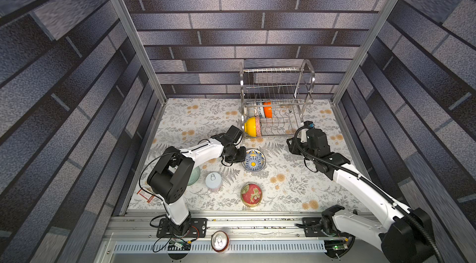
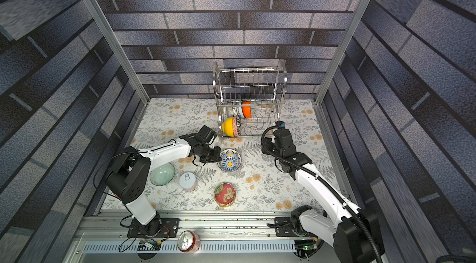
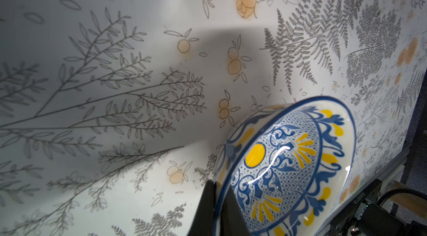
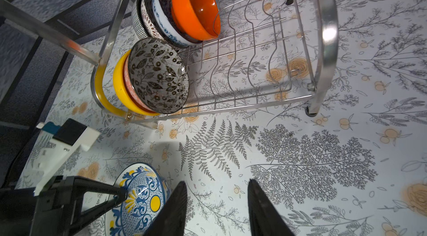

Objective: Load bowls into a dish rack
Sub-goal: Place the bowl at the center of the table, then pick up the bowl from the center of the table.

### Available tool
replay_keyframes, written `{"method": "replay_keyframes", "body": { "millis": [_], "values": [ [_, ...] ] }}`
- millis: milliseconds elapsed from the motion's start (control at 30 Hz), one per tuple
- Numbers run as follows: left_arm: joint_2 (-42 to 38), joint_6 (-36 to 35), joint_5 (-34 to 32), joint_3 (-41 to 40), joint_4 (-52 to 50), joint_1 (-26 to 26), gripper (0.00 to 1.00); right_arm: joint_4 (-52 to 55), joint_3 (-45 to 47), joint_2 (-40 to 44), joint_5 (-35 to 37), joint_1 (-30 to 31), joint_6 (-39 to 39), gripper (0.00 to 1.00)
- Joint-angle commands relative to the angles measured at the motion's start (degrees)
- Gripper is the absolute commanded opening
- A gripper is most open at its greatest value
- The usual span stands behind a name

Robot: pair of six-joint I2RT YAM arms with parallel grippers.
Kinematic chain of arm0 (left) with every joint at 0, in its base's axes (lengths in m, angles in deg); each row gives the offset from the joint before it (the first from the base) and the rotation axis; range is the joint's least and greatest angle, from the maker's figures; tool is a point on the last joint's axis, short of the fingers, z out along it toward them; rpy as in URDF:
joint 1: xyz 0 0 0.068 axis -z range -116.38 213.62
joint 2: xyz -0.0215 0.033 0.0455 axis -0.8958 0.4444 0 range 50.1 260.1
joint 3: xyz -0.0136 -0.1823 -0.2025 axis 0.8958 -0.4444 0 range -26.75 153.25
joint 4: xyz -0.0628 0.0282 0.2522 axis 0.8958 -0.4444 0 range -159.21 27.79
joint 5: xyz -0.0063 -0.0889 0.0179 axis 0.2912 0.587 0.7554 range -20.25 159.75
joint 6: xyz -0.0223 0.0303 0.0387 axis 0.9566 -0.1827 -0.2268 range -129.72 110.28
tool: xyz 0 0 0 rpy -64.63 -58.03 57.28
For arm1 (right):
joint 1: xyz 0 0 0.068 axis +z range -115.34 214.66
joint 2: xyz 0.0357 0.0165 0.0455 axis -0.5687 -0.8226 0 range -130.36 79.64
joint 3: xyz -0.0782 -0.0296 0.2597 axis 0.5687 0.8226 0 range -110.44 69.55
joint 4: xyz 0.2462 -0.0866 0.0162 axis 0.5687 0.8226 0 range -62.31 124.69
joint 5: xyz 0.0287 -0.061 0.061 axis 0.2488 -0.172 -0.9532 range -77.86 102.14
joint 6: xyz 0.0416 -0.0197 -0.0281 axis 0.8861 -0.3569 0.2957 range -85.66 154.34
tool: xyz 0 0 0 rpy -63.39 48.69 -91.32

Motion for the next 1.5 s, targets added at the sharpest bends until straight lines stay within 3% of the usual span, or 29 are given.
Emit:
{"method": "replay_keyframes", "body": {
  "millis": [0, 100, 367, 600, 867, 1000, 1167, 1467],
  "values": [
    [-0.68, -0.7, 0.21, 2.1, 0.88, -0.03, 0.13, 2.85, -1.86, 1.24, -5.64, 0.84, -5.97, 0.45],
    [-1.55, -0.8, 0.59, 1.92, 0.46, -0.91, 0.27, 4.44, -4.0, -0.14, -8.48, 2.28, -8.43, 0.46],
    [-10.48, 0.21, 3.87, -1.58, -1.09, -8.23, 0.4, 9.16, -11.75, -6.93, -10.13, 9.33, -13.74, 0.47],
    [-19.32, 2.62, 9.1, -5.11, -4.22, -23.81, 0.66, 17.55, -21.6, -17.67, -3.48, 20.52, -19.62, 0.48],
    [-20.39, 3.33, 17.48, -6.08, -5.34, -39.92, 0.94, 25.38, -29.65, -29.52, 6.26, 30.83, -21.81, 0.49],
    [-20.03, 3.04, 18.8, -5.96, -5.76, -43.84, 1.0, 28.51, -32.6, -33.76, 8.35, 33.52, -22.34, 0.49],
    [-19.84, 3.74, 19.26, -7.13, -4.89, -47.47, 1.0, 30.63, -34.64, -37.66, 10.4, 35.87, -22.37, 0.49],
    [-17.87, 2.29, 17.79, -5.43, -8.27, -48.13, 1.0, 32.73, -38.2, -44.44, 12.43, 37.99, -22.83, 0.45]
  ]
}}
